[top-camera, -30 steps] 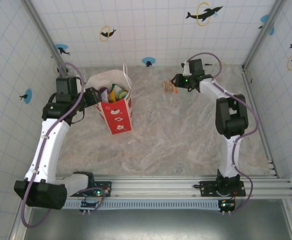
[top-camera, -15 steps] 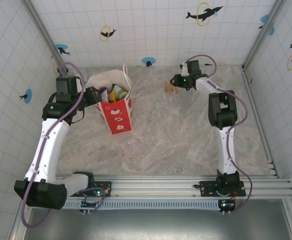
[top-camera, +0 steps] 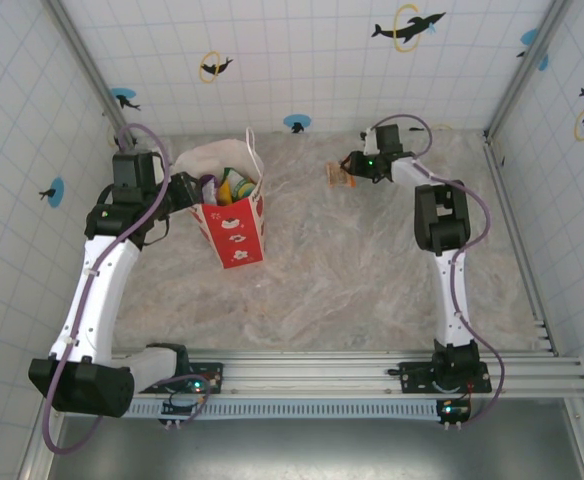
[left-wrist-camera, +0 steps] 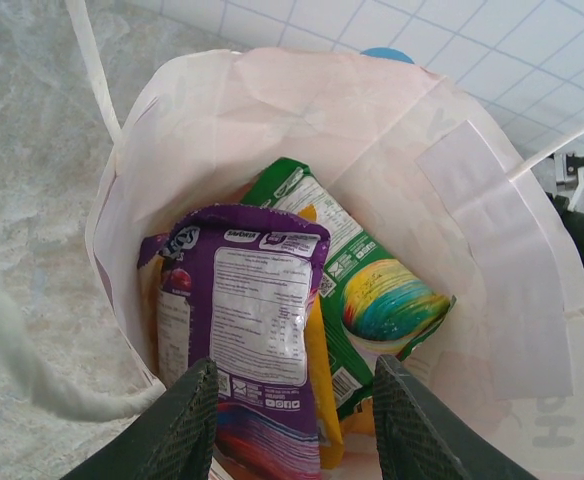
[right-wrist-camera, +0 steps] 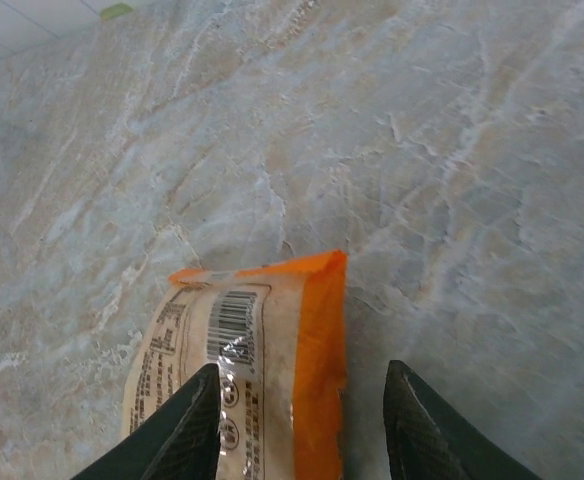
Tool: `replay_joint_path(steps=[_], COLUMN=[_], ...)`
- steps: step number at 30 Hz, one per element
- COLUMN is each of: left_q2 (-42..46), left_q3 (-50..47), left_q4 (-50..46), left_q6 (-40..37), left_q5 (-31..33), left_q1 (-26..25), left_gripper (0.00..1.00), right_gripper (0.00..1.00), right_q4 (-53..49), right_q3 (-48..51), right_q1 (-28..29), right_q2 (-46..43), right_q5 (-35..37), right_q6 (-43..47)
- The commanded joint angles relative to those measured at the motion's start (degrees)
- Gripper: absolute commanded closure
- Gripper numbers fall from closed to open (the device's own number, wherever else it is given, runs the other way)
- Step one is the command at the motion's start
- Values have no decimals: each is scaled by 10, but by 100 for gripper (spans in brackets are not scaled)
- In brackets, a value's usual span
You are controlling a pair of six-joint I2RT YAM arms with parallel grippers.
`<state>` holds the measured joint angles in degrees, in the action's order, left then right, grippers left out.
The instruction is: Place the snacks into the paper bag
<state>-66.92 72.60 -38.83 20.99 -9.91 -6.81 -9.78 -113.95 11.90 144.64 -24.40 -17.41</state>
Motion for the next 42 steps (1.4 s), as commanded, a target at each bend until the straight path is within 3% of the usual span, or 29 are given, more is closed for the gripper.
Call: replay_joint_path(steps=[1, 4, 10, 14, 27, 42], left_q2=[-7, -12, -15, -14, 6, -23], left_q3=[5, 4, 3, 3, 2, 23], left_q4=[12, 13, 15, 17, 14, -36], left_q6=[3, 5, 8, 10, 12, 9], left_q5=[5, 3, 1, -1, 3, 24], left_q1=[-2, -2, -2, -2, -2, -2], left_gripper=[56, 56, 57, 57, 57, 57], right_gripper=[56, 61, 87, 95, 100, 100], right_q4=[26, 37, 40, 38, -36, -148], right_q3=[-25, -25, -32, -26, 32, -14], right_q1=[0, -1, -1, 2, 15, 110], right_q2=[25, 33, 37, 4, -195, -364], right_q5=[-22, -27, -26, -25, 19, 101], right_q6=[-7, -13, -18, -9, 24, -14])
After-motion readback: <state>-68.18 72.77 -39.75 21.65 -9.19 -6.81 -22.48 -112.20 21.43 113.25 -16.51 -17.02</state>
